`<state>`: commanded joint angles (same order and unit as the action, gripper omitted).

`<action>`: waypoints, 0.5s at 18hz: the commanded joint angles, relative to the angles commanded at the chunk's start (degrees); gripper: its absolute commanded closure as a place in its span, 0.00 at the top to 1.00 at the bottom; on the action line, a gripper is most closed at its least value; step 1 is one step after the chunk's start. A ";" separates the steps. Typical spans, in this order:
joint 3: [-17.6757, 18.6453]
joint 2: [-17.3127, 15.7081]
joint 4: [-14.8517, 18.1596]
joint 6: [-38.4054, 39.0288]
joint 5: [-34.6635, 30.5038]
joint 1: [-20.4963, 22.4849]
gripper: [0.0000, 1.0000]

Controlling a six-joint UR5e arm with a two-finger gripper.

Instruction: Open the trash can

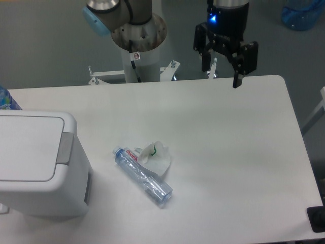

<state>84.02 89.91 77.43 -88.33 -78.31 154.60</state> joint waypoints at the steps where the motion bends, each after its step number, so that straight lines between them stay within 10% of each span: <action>1: 0.00 0.00 0.00 -0.09 0.09 0.00 1.00; 9: -0.26 0.00 0.00 7.19 1.23 -1.05 1.00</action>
<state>83.76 89.91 77.43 -81.15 -77.08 153.55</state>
